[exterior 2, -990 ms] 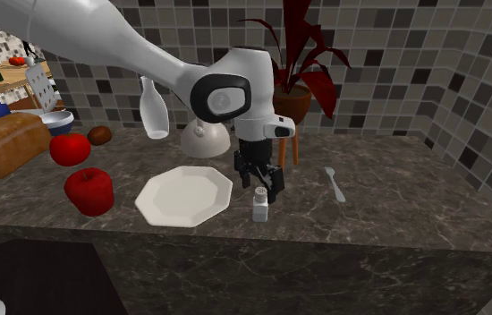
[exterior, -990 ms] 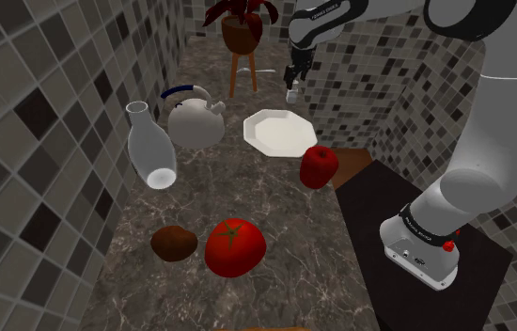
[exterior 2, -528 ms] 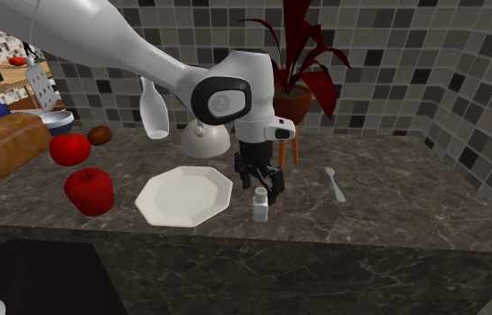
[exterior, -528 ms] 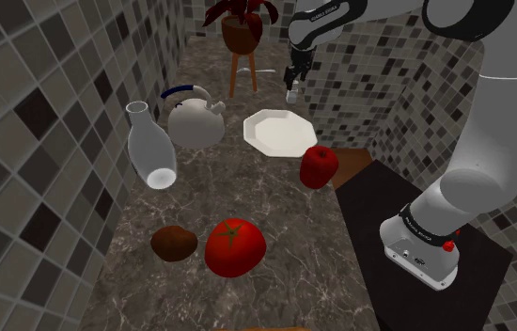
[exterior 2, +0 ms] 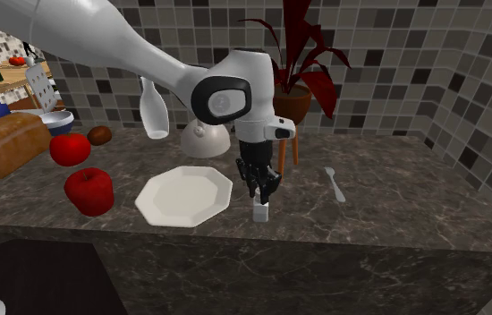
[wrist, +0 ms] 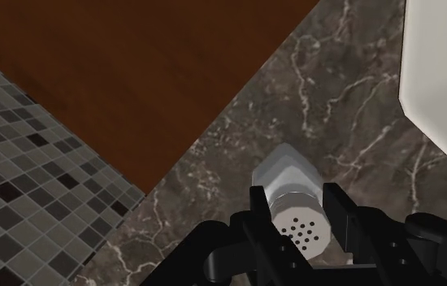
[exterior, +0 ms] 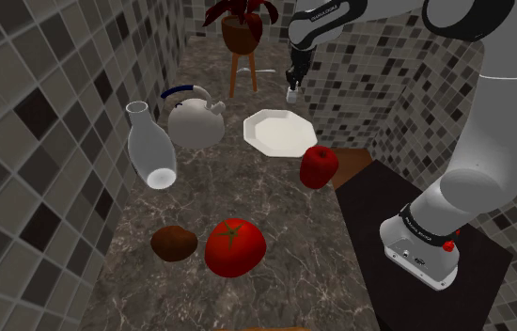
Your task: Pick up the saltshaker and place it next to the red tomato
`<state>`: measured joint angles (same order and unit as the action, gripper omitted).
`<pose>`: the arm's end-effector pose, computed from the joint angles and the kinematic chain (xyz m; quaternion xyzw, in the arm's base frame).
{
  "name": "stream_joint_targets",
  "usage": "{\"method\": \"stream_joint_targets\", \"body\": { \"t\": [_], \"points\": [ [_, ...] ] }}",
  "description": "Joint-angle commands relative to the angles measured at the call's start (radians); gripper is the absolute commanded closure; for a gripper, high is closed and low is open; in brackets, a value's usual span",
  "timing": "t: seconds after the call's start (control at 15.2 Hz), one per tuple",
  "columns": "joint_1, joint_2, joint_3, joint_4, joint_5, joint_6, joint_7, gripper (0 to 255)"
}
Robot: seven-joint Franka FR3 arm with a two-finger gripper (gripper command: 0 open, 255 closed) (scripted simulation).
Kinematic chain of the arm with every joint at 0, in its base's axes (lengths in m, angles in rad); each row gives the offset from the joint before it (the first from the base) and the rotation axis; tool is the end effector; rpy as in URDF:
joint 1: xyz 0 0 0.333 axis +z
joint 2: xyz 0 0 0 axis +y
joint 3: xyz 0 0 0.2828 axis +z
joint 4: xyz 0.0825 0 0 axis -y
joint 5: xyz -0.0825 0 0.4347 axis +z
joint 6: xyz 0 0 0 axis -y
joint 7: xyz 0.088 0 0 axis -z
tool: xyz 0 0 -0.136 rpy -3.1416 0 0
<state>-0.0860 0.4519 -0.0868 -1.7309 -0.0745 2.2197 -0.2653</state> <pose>0.6835 -0.1210 0.2379 0.9960 0.0727 0.0079 0.0519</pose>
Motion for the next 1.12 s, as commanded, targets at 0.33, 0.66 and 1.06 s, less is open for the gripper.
{"method": "stream_joint_targets", "body": {
  "t": [0.33,0.66,1.06],
  "points": [
    [0.001,-0.025,0.000,0.017,0.000,-0.042,-0.003,255],
    [0.001,-0.053,-0.001,0.045,0.000,-0.098,-0.007,255],
    [0.002,-0.080,-0.001,0.087,0.001,-0.167,-0.012,255]
  ]
}}
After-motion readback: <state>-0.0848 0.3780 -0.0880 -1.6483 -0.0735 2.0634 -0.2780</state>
